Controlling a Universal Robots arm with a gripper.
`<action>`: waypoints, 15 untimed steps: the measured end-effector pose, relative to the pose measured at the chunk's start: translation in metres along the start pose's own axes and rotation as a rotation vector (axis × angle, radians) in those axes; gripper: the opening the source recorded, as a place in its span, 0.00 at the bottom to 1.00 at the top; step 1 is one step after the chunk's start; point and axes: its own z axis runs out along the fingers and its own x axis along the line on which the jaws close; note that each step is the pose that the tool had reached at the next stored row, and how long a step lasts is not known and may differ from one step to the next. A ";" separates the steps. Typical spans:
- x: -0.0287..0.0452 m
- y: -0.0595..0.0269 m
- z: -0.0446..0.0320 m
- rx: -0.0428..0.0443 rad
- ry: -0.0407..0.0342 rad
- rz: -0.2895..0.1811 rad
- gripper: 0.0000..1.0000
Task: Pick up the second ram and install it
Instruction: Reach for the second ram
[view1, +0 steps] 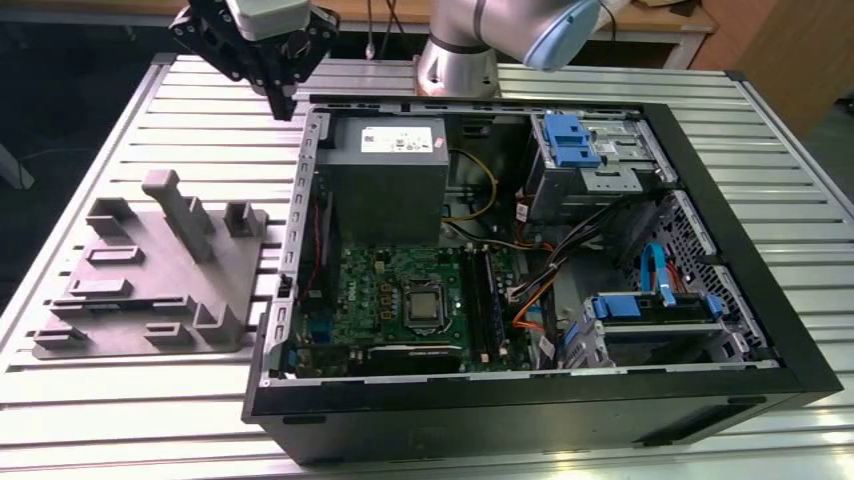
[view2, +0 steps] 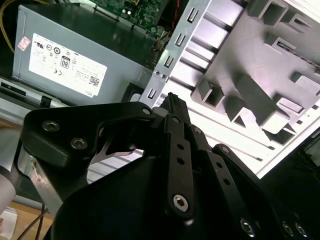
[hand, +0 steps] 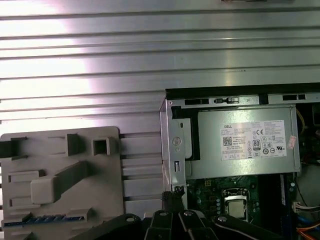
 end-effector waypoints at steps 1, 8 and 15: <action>0.0023 -0.0002 -0.0001 0.0000 -0.0005 0.000 0.10; 0.0199 -0.0015 -0.0008 -0.0003 -0.0044 0.000 0.10; 0.0382 -0.0029 -0.0013 -0.0007 -0.0085 0.000 0.10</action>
